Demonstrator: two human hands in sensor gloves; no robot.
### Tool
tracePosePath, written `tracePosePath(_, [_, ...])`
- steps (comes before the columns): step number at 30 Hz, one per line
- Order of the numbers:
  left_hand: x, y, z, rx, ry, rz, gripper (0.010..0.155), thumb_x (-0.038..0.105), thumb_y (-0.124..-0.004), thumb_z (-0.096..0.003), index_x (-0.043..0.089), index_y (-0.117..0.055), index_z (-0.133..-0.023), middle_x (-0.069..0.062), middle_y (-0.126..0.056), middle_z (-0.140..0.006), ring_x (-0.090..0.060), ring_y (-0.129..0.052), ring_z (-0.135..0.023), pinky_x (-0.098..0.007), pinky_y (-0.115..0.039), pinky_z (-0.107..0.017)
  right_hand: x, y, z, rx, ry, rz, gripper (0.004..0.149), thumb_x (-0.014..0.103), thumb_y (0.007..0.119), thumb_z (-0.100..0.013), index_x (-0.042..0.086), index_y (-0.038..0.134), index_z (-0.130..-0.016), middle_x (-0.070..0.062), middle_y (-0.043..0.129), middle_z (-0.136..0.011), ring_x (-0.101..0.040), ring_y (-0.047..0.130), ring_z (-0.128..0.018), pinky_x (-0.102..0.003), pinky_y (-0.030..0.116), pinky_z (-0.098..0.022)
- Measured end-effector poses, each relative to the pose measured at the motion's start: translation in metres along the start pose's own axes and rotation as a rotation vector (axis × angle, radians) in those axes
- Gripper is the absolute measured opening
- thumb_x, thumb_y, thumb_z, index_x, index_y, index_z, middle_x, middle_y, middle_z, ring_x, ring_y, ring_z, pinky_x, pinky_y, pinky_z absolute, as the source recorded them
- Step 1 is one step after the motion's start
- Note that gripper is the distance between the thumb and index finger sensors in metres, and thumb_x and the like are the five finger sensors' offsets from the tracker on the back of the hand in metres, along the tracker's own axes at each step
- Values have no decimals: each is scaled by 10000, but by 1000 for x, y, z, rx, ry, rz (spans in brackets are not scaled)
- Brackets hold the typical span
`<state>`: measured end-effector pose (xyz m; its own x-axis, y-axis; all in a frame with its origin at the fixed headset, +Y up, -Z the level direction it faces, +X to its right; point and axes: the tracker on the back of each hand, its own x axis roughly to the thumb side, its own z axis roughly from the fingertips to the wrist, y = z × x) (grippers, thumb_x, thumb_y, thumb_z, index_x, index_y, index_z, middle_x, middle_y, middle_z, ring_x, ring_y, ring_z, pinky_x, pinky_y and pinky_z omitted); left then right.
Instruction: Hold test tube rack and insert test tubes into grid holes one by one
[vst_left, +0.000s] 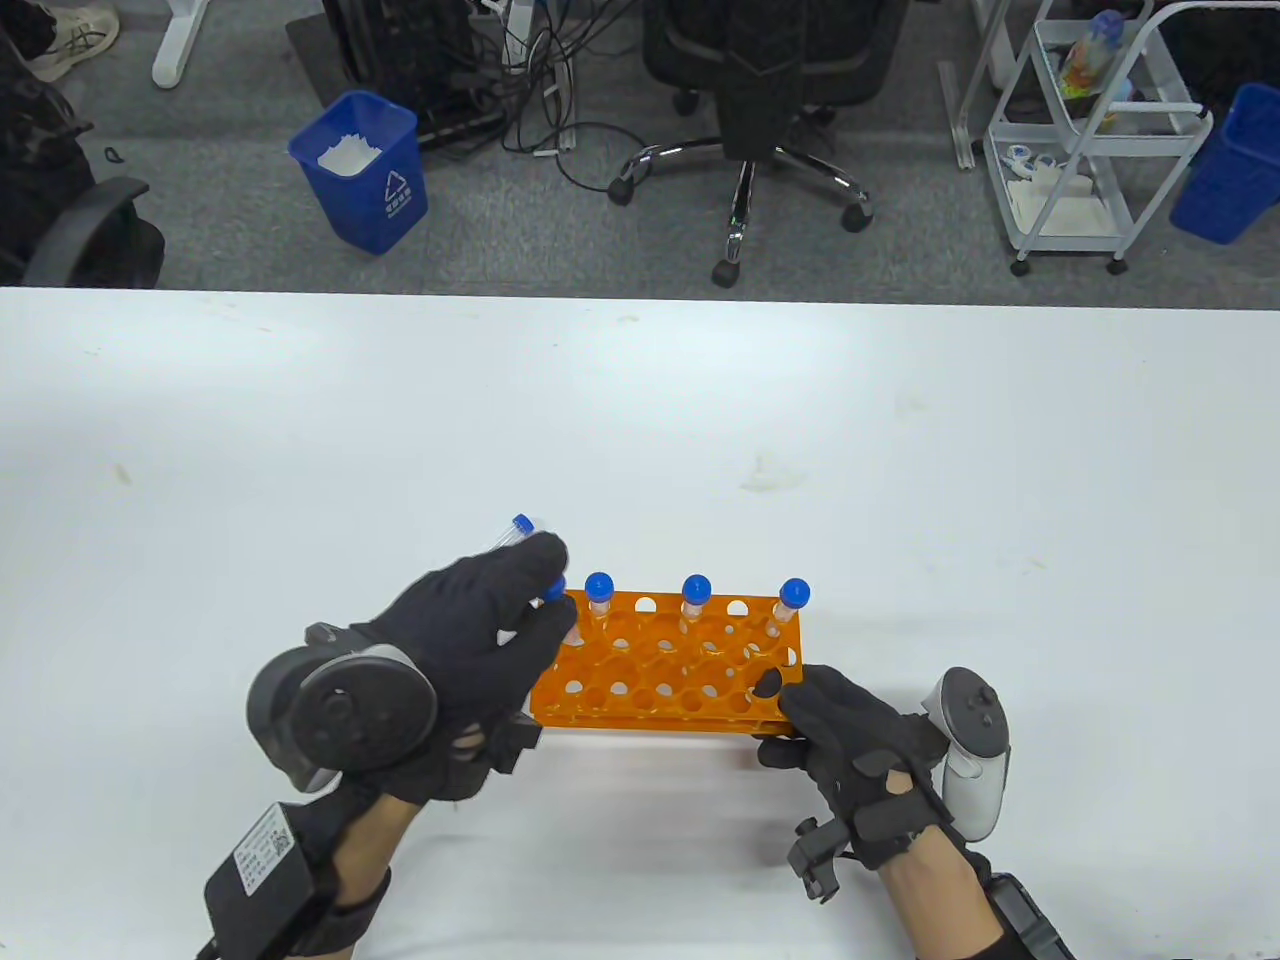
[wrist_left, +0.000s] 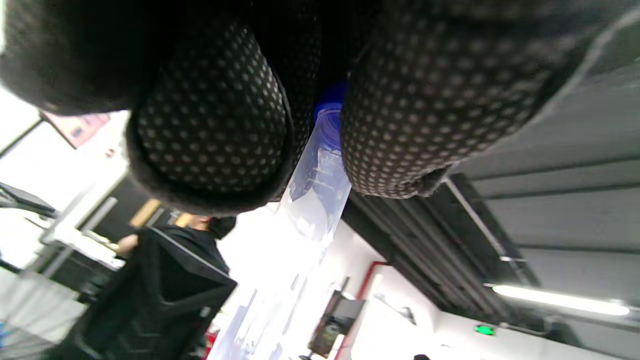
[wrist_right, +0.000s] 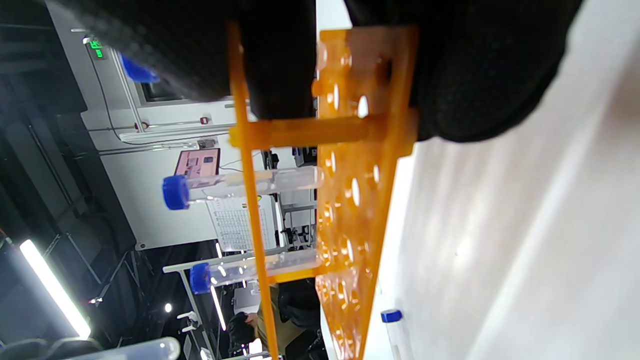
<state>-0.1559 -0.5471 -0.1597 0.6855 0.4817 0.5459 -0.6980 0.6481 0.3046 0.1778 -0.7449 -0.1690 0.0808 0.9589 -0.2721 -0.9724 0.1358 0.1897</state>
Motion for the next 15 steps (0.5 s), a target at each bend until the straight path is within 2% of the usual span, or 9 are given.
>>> tracePosePath(6, [36, -40, 12, -33, -113, -24, 505, 356, -1076, -256, 222, -953, -727, -107, -1089, -604, -223, -1145, -188, -342, -956, -159, 0, 0, 0, -3, 0, 8, 448, 367, 754, -455, 87, 827, -797, -438, 573, -970, -574, 799, -706, -645, 818, -429])
tracePosePath(15, [57, -87, 18, -75, -175, -74, 495, 374, -1076, -252, 224, -965, -710, -121, -1100, -588, -215, -1147, -157, -339, -959, -144, -1, 1, 0, 1, -8, 16, 448, 367, 755, -454, 87, 827, -797, -437, 578, -968, -572, 803, -704, -646, 819, -426])
